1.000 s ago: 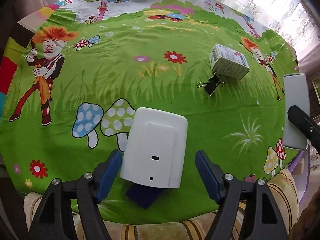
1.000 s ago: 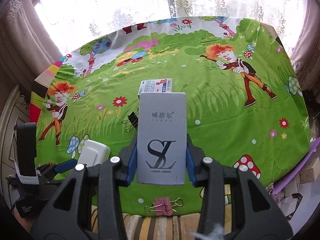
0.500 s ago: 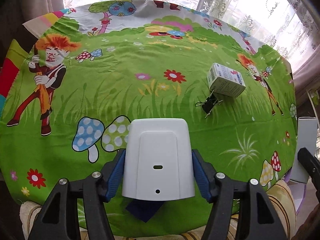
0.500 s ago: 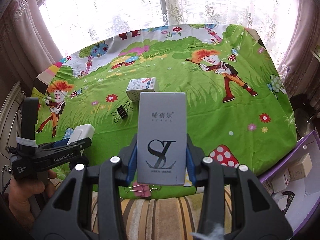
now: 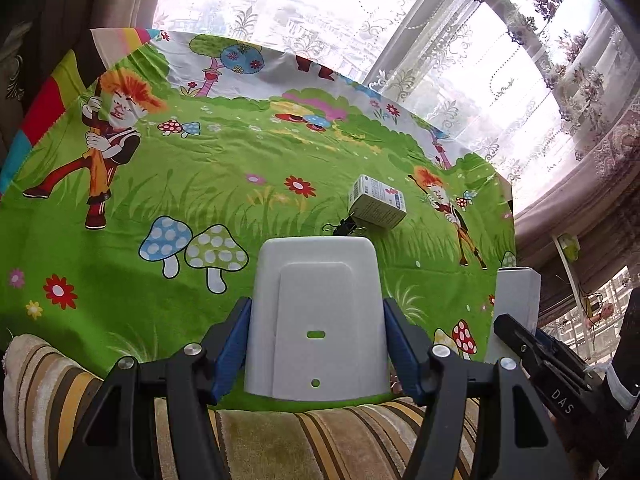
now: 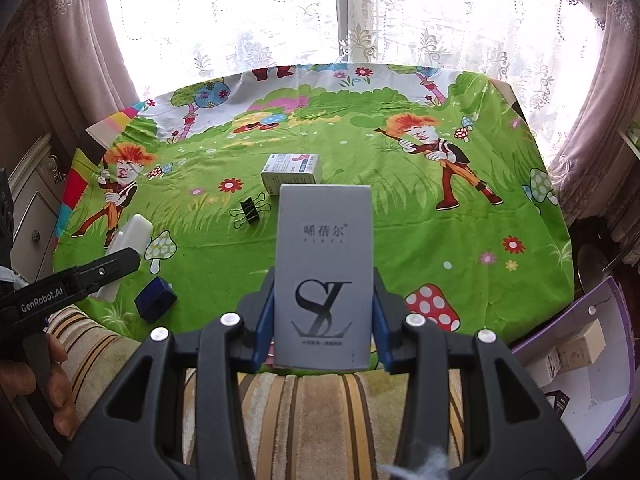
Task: Organize rigid objects
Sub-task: 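Carry the device and S-logo box into the storage box, open both tools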
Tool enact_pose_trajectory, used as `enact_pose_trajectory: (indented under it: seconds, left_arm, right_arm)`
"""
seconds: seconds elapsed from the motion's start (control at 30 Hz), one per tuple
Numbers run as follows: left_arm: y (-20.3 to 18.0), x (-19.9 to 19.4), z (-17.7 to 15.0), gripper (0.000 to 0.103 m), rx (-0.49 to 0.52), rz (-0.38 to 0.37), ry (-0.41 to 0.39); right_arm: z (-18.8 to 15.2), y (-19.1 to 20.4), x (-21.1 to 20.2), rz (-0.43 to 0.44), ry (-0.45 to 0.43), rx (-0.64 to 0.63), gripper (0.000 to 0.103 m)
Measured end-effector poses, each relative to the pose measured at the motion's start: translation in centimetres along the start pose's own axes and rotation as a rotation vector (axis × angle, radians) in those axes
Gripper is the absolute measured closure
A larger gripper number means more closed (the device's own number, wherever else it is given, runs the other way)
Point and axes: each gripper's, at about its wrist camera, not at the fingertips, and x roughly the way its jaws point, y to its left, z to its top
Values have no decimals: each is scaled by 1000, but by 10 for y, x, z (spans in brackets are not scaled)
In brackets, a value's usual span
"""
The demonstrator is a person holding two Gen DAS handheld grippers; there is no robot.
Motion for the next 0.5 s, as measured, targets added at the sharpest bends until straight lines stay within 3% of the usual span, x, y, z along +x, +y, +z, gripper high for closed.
enact_pose_trajectory:
  seconds: [0.5]
  left_arm:
    - [-45, -14, -27, 39, 86, -78, 21]
  right_arm:
    - [-13, -14, -16, 10, 5, 0, 58]
